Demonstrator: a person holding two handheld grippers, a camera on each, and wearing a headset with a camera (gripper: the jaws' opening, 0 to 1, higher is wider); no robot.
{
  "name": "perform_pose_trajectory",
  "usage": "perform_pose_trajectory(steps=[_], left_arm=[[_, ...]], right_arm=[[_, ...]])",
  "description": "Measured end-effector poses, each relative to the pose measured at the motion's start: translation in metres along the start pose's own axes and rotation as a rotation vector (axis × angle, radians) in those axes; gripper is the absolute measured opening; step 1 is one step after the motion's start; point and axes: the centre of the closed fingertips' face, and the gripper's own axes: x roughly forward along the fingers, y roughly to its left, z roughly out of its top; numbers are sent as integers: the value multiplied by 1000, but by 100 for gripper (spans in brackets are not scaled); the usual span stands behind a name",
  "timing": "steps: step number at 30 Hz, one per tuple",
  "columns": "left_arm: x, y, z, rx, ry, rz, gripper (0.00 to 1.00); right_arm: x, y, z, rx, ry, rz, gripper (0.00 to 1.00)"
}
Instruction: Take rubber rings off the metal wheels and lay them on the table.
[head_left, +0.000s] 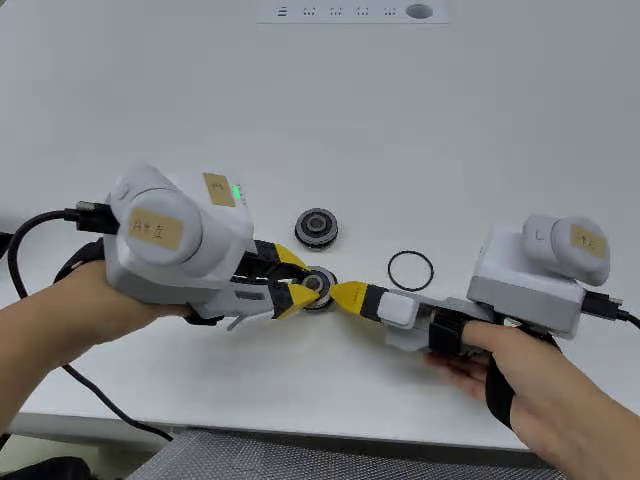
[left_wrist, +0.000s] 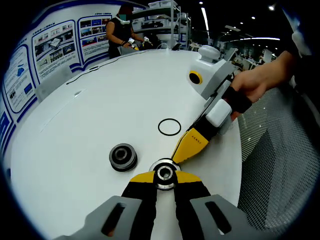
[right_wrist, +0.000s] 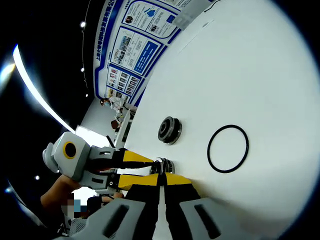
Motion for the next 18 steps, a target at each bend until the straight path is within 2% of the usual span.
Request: perform_pose_trajectory(steps=[12,18], left_arm=[[0,1,0,0,7,4,12],[0,0,0,11,15,3,12]], right_arm=[[-4,3,1,22,-9,-24,1],[-3,5,1,-4,-1,-32,1]])
